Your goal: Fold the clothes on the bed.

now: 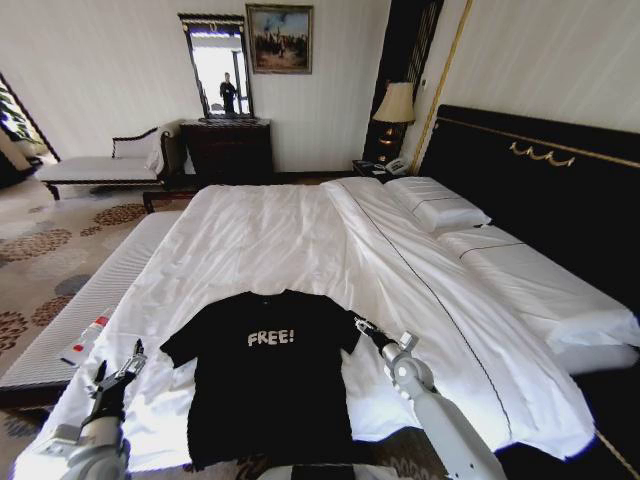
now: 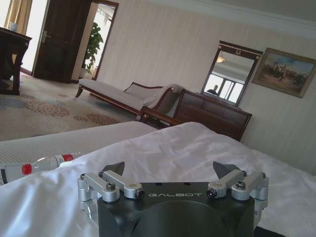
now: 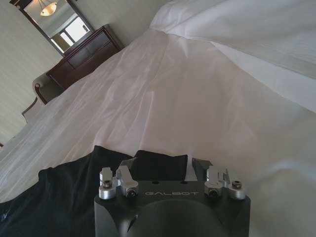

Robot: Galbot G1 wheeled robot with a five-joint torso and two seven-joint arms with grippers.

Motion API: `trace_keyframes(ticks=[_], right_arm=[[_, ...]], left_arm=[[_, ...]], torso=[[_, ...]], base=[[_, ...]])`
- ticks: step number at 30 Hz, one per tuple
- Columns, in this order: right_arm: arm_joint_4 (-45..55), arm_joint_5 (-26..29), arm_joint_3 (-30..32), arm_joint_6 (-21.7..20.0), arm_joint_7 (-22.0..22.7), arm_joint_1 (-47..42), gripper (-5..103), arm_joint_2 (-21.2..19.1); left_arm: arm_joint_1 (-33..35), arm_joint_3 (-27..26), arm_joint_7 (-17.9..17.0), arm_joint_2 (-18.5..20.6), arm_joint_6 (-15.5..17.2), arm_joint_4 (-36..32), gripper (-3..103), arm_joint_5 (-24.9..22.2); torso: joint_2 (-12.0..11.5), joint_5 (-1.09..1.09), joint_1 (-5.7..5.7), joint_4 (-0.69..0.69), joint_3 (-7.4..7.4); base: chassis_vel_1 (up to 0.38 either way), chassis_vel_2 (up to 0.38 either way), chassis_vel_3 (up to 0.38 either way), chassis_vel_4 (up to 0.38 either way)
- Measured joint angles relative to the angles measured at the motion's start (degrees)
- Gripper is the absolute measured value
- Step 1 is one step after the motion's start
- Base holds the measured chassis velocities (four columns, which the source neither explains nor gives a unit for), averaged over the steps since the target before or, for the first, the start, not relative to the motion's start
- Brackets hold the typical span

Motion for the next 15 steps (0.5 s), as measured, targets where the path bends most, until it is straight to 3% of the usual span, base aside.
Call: trace_keyframes(ticks=[2,4,8,10,14,15], right_arm=[[0.0,-0.3,0.0,0.0,0.0,-0.1,56,0.1],[0.0,-0.3,0.0,0.1,0.0,-0.1,56,0.1],[0.7,-0.5,0.2,0.1,0.2,-0.4,34,0.0],[0.8,-0.5,0.2,0.1,0.2,-0.4,34,0.0],[1.2,-0.8,0.4,0.1,0.4,-0.5,15,-0.2],[1.2,-0.8,0.4,0.1,0.4,-0.5,15,-0.2]], left_arm=[[0.2,0.2,0.1,-0.1,-0.3,0.2,100,0.4],[0.2,0.3,0.1,-0.2,-0.4,0.3,100,0.5],[0.4,0.5,0.1,-0.2,-0.8,0.7,100,0.8],[0.4,0.5,0.1,-0.2,-0.9,0.7,100,0.8],[0.6,0.5,0.2,-0.1,-1.1,0.7,100,0.8],[0.6,0.5,0.2,-0.1,-1.1,0.7,100,0.8]], torso=[[0.0,0.0,0.0,0.0,0.0],[0.0,0.0,0.0,0.0,0.0],[0.0,0.0,0.0,0.0,0.0],[0.0,0.0,0.0,0.0,0.0],[0.0,0.0,0.0,0.0,0.0],[0.0,0.0,0.0,0.0,0.0]], base=[[0.0,0.0,0.0,0.0],[0.0,0.0,0.0,0.0],[0.0,0.0,0.0,0.0],[0.0,0.0,0.0,0.0],[0.0,0.0,0.0,0.0],[0.0,0.0,0.0,0.0]])
